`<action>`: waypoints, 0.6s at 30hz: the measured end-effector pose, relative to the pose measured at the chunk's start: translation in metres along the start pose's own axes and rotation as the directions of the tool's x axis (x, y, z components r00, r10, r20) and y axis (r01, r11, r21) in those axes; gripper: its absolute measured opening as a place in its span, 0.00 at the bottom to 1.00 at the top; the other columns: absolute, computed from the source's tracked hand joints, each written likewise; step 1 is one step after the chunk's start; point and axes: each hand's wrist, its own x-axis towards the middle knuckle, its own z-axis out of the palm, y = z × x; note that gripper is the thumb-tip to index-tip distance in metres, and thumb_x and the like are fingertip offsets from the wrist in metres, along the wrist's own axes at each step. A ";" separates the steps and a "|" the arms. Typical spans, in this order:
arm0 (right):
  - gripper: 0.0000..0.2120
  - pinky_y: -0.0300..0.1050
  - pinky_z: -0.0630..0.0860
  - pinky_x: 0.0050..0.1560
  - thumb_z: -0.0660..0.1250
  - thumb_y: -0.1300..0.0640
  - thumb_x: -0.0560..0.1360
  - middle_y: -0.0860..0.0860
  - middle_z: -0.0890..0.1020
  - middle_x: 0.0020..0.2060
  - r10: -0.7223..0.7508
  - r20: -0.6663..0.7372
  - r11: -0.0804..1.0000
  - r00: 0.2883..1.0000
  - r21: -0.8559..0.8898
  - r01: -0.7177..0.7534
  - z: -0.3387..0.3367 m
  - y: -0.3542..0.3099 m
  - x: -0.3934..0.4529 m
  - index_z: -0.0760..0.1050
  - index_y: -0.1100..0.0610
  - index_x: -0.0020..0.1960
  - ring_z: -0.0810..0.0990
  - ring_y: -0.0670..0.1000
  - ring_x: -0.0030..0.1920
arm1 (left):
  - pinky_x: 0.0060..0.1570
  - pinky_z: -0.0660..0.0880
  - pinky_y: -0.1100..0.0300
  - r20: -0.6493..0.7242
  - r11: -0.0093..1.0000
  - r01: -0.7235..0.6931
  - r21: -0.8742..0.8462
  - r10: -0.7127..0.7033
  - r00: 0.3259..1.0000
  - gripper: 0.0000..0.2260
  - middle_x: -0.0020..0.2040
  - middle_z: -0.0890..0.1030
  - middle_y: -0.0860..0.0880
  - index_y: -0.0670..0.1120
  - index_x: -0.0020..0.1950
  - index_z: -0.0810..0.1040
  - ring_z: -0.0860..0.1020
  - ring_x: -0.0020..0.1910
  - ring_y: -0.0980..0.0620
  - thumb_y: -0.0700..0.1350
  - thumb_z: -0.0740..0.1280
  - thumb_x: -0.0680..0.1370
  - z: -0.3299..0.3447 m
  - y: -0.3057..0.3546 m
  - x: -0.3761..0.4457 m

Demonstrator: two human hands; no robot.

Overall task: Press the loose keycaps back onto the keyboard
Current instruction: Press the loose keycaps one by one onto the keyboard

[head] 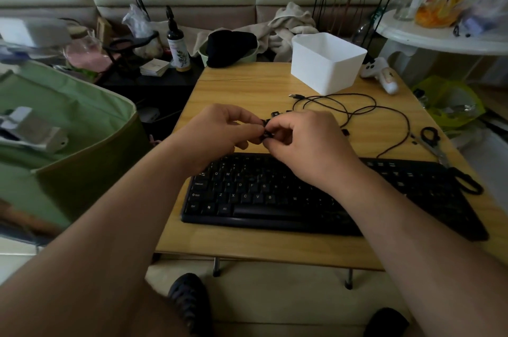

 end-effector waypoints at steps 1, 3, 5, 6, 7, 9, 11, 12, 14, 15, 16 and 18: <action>0.07 0.40 0.72 0.41 0.76 0.50 0.74 0.42 0.81 0.38 0.025 0.034 1.000 0.999 -0.006 -0.025 0.002 -0.001 0.001 0.86 0.46 0.52 0.78 0.41 0.40 | 0.40 0.74 0.60 -0.014 0.998 -0.009 0.055 0.010 1.000 0.04 0.43 0.87 0.52 0.52 0.52 0.85 0.79 0.40 0.57 0.49 0.74 0.79 -0.004 -0.003 -0.001; 0.07 0.38 0.70 0.37 0.76 0.48 0.74 0.42 0.80 0.39 0.104 0.146 0.995 0.984 -0.011 -0.104 0.005 -0.002 0.003 0.85 0.45 0.52 0.77 0.41 0.40 | 0.41 0.75 0.59 -0.075 0.985 -0.031 0.169 0.044 0.996 0.02 0.44 0.87 0.52 0.54 0.51 0.85 0.80 0.42 0.54 0.50 0.74 0.79 -0.012 -0.010 -0.001; 0.07 0.37 0.68 0.35 0.77 0.47 0.74 0.42 0.79 0.40 0.193 0.264 0.979 0.945 0.018 -0.205 0.009 -0.002 0.004 0.85 0.45 0.51 0.77 0.41 0.39 | 0.41 0.76 0.59 -0.116 0.962 -0.034 0.270 0.068 0.991 0.01 0.44 0.84 0.53 0.56 0.49 0.85 0.81 0.43 0.53 0.50 0.74 0.78 -0.020 -0.018 0.000; 0.08 0.37 0.67 0.35 0.77 0.47 0.73 0.41 0.78 0.40 0.217 0.297 0.971 0.930 0.035 -0.238 0.011 -0.001 0.004 0.85 0.46 0.51 0.76 0.41 0.39 | 0.42 0.75 0.59 -0.122 0.952 -0.027 0.305 0.067 0.990 0.01 0.44 0.83 0.53 0.57 0.49 0.85 0.80 0.43 0.54 0.51 0.74 0.78 -0.023 -0.022 0.001; 0.08 0.37 0.67 0.35 0.78 0.47 0.73 0.41 0.78 0.40 0.232 0.311 0.965 0.922 0.046 -0.258 0.014 0.000 0.004 0.86 0.46 0.51 0.76 0.41 0.39 | 0.42 0.74 0.58 -0.125 0.945 -0.017 0.326 0.061 0.990 0.01 0.44 0.82 0.53 0.58 0.49 0.84 0.80 0.43 0.54 0.51 0.74 0.78 -0.027 -0.025 0.001; 0.07 0.37 0.67 0.35 0.78 0.47 0.73 0.41 0.78 0.40 0.251 0.317 0.960 0.915 0.041 -0.278 0.018 0.001 0.006 0.85 0.46 0.50 0.76 0.41 0.40 | 0.41 0.75 0.58 -0.133 0.943 -0.002 0.332 0.049 0.990 0.01 0.44 0.81 0.53 0.58 0.49 0.84 0.79 0.41 0.54 0.51 0.74 0.79 -0.037 -0.031 0.002; 0.07 0.38 0.68 0.36 0.78 0.47 0.73 0.40 0.77 0.41 0.257 0.320 0.960 0.912 0.019 -0.278 0.018 0.001 0.007 0.85 0.46 0.50 0.76 0.41 0.40 | 0.41 0.74 0.58 -0.143 0.943 0.006 0.333 0.044 0.989 0.02 0.44 0.81 0.51 0.57 0.50 0.84 0.78 0.40 0.54 0.49 0.74 0.79 -0.046 -0.036 0.002; 0.08 0.38 0.69 0.36 0.78 0.47 0.73 0.40 0.77 0.41 0.256 0.322 0.962 0.911 0.009 -0.274 0.018 0.001 0.008 0.85 0.45 0.50 0.77 0.42 0.41 | 0.41 0.74 0.58 -0.145 0.941 0.012 0.337 0.040 0.989 0.02 0.44 0.82 0.51 0.56 0.51 0.84 0.78 0.40 0.54 0.49 0.74 0.79 -0.049 -0.039 0.002; 0.08 0.42 0.73 0.40 0.78 0.47 0.72 0.40 0.78 0.42 0.249 0.326 0.965 0.912 -0.006 -0.261 0.017 0.002 0.009 0.85 0.44 0.50 0.78 0.43 0.43 | 0.41 0.75 0.59 -0.141 0.940 0.023 0.340 0.026 0.990 0.03 0.46 0.82 0.49 0.56 0.52 0.84 0.79 0.41 0.54 0.48 0.74 0.79 -0.054 -0.042 0.000; 0.07 0.44 0.76 0.45 0.78 0.47 0.72 0.40 0.78 0.42 0.241 0.325 0.968 0.915 -0.010 -0.251 0.017 0.002 0.008 0.85 0.43 0.50 0.78 0.44 0.44 | 0.41 0.75 0.60 -0.136 0.941 0.027 0.337 0.020 0.991 0.04 0.47 0.83 0.49 0.55 0.52 0.84 0.79 0.42 0.54 0.48 0.74 0.79 -0.055 -0.043 -0.001; 0.07 0.49 0.78 0.50 0.78 0.46 0.72 0.39 0.79 0.42 0.224 0.316 0.973 0.922 -0.012 -0.233 0.018 0.001 0.008 0.84 0.42 0.49 0.79 0.45 0.46 | 0.42 0.75 0.61 -0.129 0.942 0.031 0.336 0.014 0.992 0.05 0.47 0.83 0.49 0.55 0.53 0.84 0.80 0.43 0.53 0.47 0.75 0.79 -0.056 -0.044 -0.001; 0.07 0.57 0.77 0.57 0.78 0.44 0.72 0.38 0.79 0.41 0.169 0.280 0.986 0.945 -0.041 -0.164 0.019 -0.001 0.008 0.82 0.40 0.48 0.77 0.47 0.51 | 0.43 0.75 0.61 -0.116 0.939 0.032 0.342 0.009 0.993 0.06 0.48 0.83 0.50 0.56 0.53 0.84 0.81 0.47 0.53 0.47 0.75 0.78 -0.056 -0.046 -0.003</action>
